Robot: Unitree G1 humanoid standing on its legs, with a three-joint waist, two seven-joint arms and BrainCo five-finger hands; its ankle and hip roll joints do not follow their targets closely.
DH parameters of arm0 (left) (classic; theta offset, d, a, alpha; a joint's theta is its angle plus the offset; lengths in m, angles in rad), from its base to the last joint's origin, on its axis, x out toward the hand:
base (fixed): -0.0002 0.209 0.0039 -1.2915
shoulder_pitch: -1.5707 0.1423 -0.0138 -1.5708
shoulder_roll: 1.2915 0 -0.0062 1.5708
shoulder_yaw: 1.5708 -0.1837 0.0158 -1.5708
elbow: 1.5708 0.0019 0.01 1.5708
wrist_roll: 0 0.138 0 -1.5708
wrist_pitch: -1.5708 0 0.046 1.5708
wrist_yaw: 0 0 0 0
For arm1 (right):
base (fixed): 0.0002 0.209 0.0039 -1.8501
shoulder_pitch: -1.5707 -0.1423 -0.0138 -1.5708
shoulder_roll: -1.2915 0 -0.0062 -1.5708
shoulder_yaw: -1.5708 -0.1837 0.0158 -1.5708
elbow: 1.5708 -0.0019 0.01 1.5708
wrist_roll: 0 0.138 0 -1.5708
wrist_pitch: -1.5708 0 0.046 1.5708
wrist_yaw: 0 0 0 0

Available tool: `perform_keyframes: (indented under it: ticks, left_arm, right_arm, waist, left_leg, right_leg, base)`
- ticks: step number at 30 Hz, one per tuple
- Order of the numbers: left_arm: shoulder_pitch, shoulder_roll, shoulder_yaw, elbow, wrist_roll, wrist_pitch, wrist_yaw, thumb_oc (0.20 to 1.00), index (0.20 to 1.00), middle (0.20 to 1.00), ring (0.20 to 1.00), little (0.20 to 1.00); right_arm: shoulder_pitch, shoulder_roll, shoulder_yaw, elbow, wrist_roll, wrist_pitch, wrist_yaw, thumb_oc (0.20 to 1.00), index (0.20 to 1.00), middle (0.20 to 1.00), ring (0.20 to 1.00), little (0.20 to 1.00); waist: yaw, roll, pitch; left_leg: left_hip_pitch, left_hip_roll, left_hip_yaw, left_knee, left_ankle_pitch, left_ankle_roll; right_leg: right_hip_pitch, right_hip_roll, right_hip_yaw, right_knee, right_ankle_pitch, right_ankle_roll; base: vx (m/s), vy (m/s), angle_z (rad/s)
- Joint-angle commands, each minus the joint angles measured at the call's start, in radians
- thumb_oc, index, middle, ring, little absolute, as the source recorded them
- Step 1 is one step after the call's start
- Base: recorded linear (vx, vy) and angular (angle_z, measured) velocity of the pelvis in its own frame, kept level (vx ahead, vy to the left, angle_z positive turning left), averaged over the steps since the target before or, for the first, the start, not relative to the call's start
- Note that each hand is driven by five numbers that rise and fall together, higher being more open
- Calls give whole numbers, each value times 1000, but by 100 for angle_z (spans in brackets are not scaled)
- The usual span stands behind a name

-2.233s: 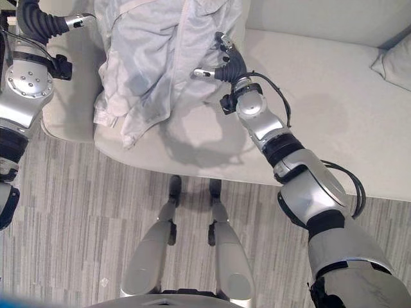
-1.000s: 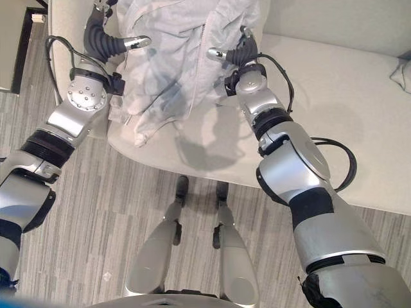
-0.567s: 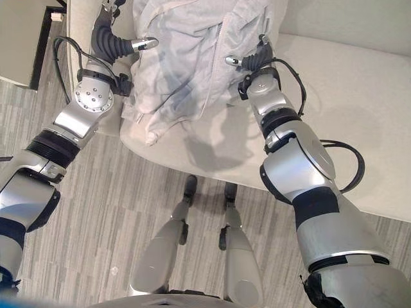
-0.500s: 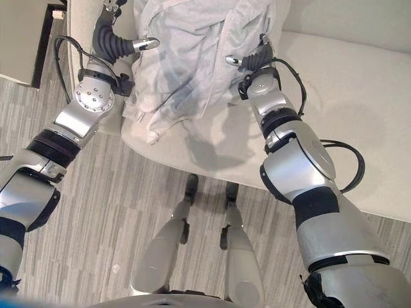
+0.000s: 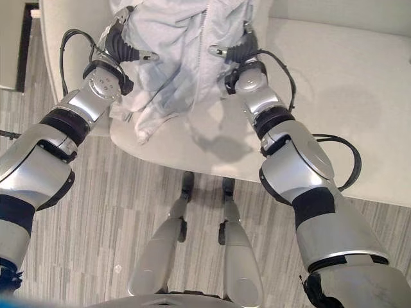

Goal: Hang the clothes on the sofa on the clothes rack.

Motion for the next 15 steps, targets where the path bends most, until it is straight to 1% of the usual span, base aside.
perform_keyframes:
  ticks: [1, 2, 4, 10, 15]
  left_arm:
    - [-123, 31, -15, 82, 54, -4, 4, 1000, 1000, 1000, 1000, 1000]
    - [-131, 37, -20, 91, 54, -3, 6, 1000, 1000, 1000, 1000, 1000]
    - [-161, 70, -35, 119, 59, 4, 1, 1000, 1000, 1000, 1000, 1000]
    - [-206, 105, -54, 133, 74, 12, 6, 1000, 1000, 1000, 1000, 1000]
    - [-237, 123, -60, 135, 68, 14, 14, 1000, 1000, 1000, 1000, 1000]
  right_arm:
    - [0, 68, -18, 5, 13, -80, 4, 1000, 1000, 1000, 1000, 1000]
    - [0, 71, -12, -13, 11, -84, -1, 1000, 1000, 1000, 1000, 1000]
    - [7, 76, 5, -71, 14, -102, -5, 1000, 1000, 1000, 1000, 1000]
    - [22, 85, 26, -170, 16, -133, -9, 1000, 1000, 1000, 1000, 1000]
    - [29, 94, 40, -194, 23, -146, -4, 1000, 1000, 1000, 1000, 1000]
  waist:
    - [12, -84, -52]
    - [10, -88, -54]
    - [-8, -104, -59]
    - [-33, -116, -58]
    - [-40, -122, -56]
  left_leg:
    - [20, -2, 11, -2, -13, -51]
    - [19, 3, 14, -2, -16, -52]
    - [8, 13, 22, -2, -16, -53]
    - [1, 18, 27, -2, -20, -51]
    - [-3, 19, 33, -2, -20, -49]
  right_leg:
    - [24, -70, 61, 9, -29, 127]
    - [23, -66, 63, 9, -32, 127]
    - [7, -62, 70, 9, -29, 126]
    - [-10, -57, 81, 9, -27, 123]
    - [-19, -55, 89, 9, -23, 122]
  base:
    - [27, 9, -17]
    - [33, 3, -23]
    - [46, 14, -19]
    - [19, 20, -8]
    - [2, 4, -4]
